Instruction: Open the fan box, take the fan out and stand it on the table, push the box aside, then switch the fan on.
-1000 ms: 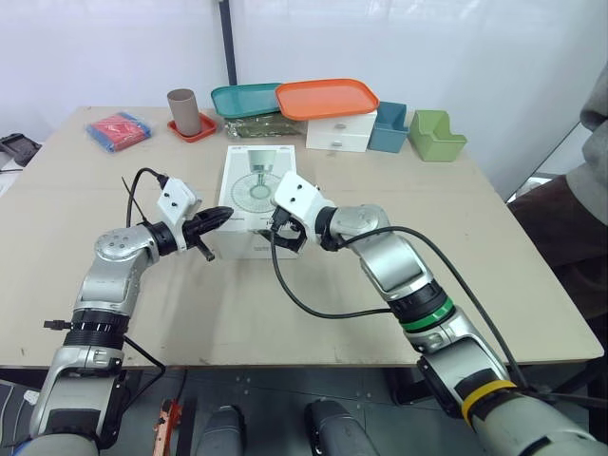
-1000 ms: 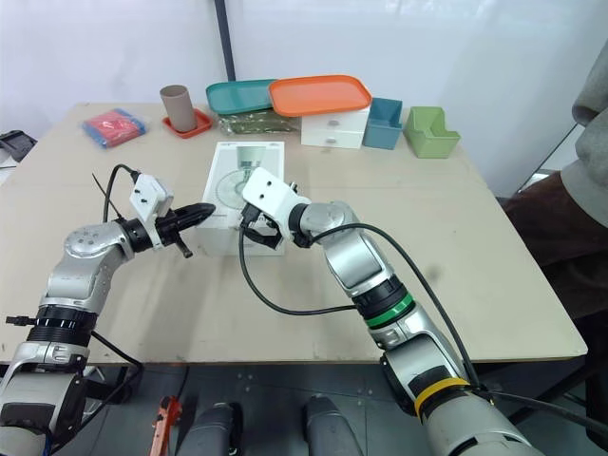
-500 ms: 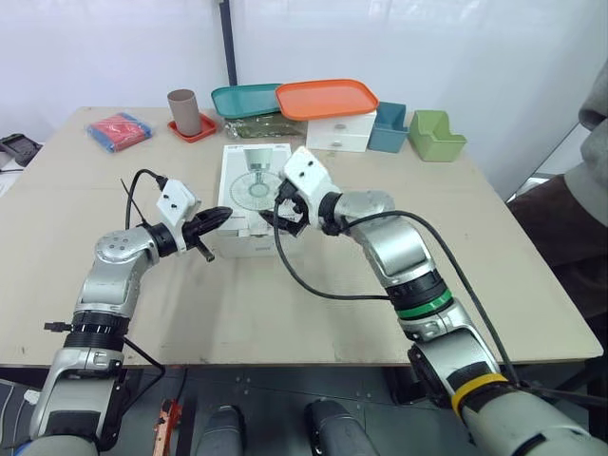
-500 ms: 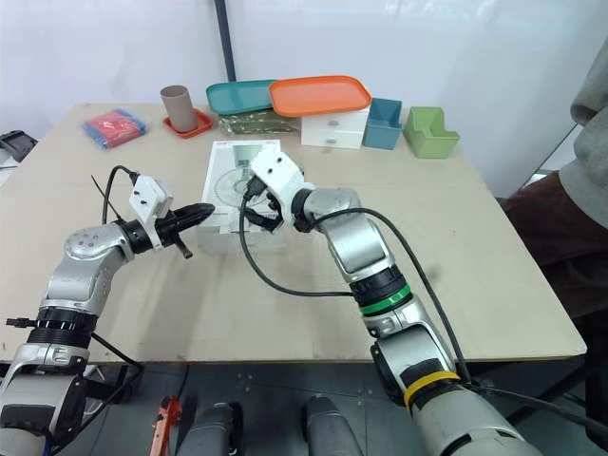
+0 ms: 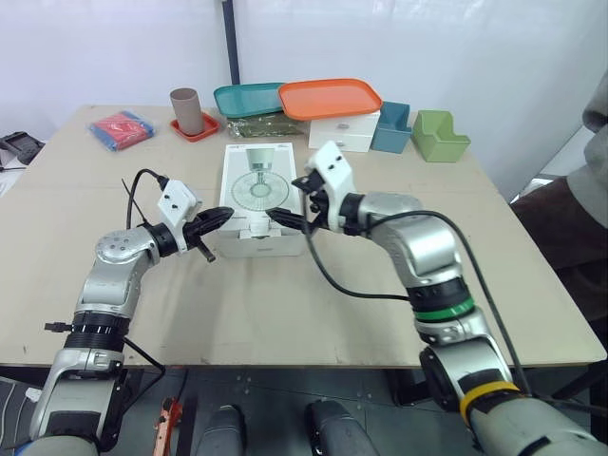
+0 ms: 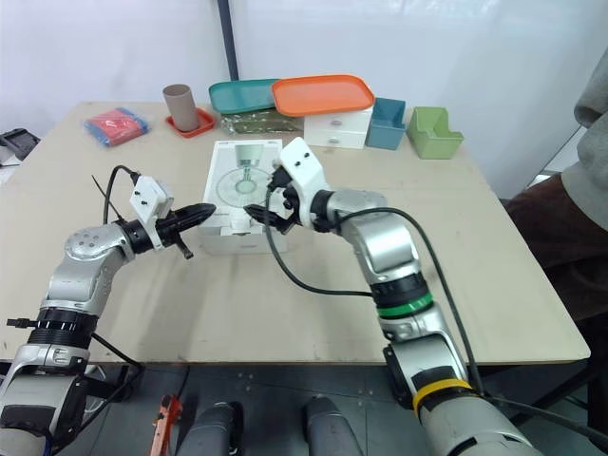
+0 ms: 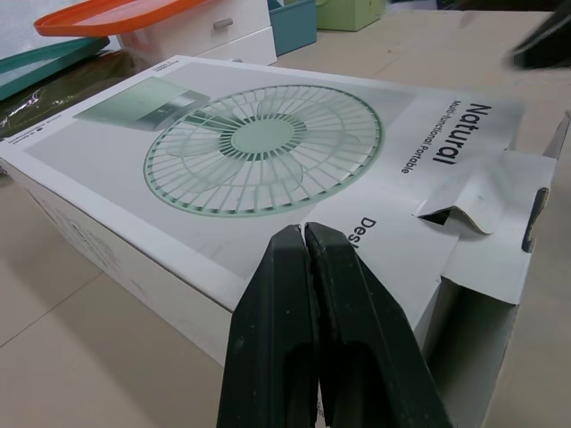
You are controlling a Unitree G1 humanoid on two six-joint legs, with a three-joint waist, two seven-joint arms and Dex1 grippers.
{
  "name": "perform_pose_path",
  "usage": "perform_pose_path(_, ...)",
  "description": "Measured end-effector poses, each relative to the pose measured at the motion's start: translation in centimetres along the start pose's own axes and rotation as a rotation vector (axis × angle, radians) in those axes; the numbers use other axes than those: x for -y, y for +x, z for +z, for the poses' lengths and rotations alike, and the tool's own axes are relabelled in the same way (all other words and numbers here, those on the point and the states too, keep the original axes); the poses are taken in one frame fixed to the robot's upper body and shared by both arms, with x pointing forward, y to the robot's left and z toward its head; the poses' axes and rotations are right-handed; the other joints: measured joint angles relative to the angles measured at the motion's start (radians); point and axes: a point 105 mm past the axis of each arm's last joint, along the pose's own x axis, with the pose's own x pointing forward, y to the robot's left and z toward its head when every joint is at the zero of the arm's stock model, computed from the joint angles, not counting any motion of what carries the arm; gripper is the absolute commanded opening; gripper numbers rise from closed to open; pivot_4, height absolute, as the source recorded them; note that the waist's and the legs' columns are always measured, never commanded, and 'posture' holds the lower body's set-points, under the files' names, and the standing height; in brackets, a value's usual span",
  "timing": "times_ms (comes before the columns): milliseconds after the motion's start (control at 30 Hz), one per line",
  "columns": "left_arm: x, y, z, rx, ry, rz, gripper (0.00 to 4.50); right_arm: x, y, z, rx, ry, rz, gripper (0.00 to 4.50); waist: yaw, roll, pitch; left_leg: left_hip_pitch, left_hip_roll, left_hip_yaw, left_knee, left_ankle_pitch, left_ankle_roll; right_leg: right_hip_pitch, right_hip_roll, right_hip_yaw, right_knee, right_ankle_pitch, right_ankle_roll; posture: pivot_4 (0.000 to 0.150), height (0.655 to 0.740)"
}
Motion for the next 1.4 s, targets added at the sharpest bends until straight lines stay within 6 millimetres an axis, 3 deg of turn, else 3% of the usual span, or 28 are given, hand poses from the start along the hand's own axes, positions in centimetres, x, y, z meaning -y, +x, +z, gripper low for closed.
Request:
perform_pose_path(67,0.0,-0.1,0.0,-0.001,0.0,0.001,0.13,-1.0,-1.7,-0.2,0.013,0.004,0.079,4.5,0.0,0.0,0.0,0.0,0.0,0.0,-0.001,0.0,0.0,0.0,0.0,0.0,0.0,0.0,0.0,0.15,0.74)
perform_pose_path(167,-0.1,-0.2,-0.1,-0.004,0.001,0.002,0.13,-3.4,-3.7,-2.8,-0.028,0.01,0.197,4.5,-0.001,0.0,0.0,0.001,0.0,-0.001,-0.001,0.0,0.0,0.0,0.0,0.0,0.0,-0.001,-0.001,0.15,0.74)
perform_pose_path(267,-0.1,-0.2,-0.1,-0.007,-0.001,0.005,0.13,-4.2,-3.4,-4.8,-0.085,0.038,0.213,4.5,-0.006,0.0,0.0,0.001,0.0,0.0,-0.001,0.0,0.0,-0.001,0.0,0.0,0.0,0.0,-0.006,0.15,0.74)
perform_pose_path(433,-0.1,-0.2,-0.2,-0.009,-0.004,0.005,0.13,-4.0,-2.5,-6.5,-0.129,0.009,0.182,4.5,-0.005,0.0,0.0,0.001,0.0,0.0,0.0,0.001,0.0,0.0,0.0,0.0,-0.001,0.0,-0.006,0.15,0.74)
perform_pose_path(767,-0.1,-0.2,-0.1,-0.008,-0.003,0.004,0.13,-3.5,-2.1,-6.4,-0.105,0.005,0.144,4.5,-0.003,0.0,0.0,0.001,0.0,0.0,-0.001,0.001,0.0,0.0,0.0,0.0,-0.001,0.0,-0.003,0.15,0.74)
perform_pose_path(833,-0.1,-0.2,-0.1,-0.008,-0.003,0.003,0.13,-3.6,-2.6,-5.5,-0.068,0.022,0.164,4.5,-0.003,0.0,0.0,0.001,0.0,0.0,-0.001,0.001,0.0,0.0,0.0,0.0,-0.001,0.0,-0.004,0.15,0.74)
perform_pose_path(867,-0.1,-0.2,-0.1,-0.008,-0.003,0.002,0.13,-3.7,-3.1,-4.1,-0.012,0.027,0.18,4.5,-0.003,0.0,0.0,0.001,0.0,0.0,-0.001,0.001,0.0,0.0,0.0,0.0,-0.001,0.0,-0.004,0.15,0.74)
perform_pose_path(967,-0.1,-0.2,-0.1,-0.009,-0.004,-0.001,0.13,-3.7,-3.1,-3.5,0.005,0.029,0.183,4.5,-0.003,0.0,0.0,0.001,0.0,0.0,-0.001,0.001,0.0,0.0,0.0,0.0,-0.001,0.0,-0.005,0.15,0.74)
perform_pose_path(1400,0.0,-0.1,-0.1,-0.008,-0.003,-0.003,0.13,-4.0,-1.9,-7.5,-0.159,-0.054,0.165,4.5,-0.003,0.0,0.0,0.001,0.0,0.0,-0.001,0.001,0.0,0.0,0.0,0.0,-0.001,-0.001,-0.005,0.15,0.74)
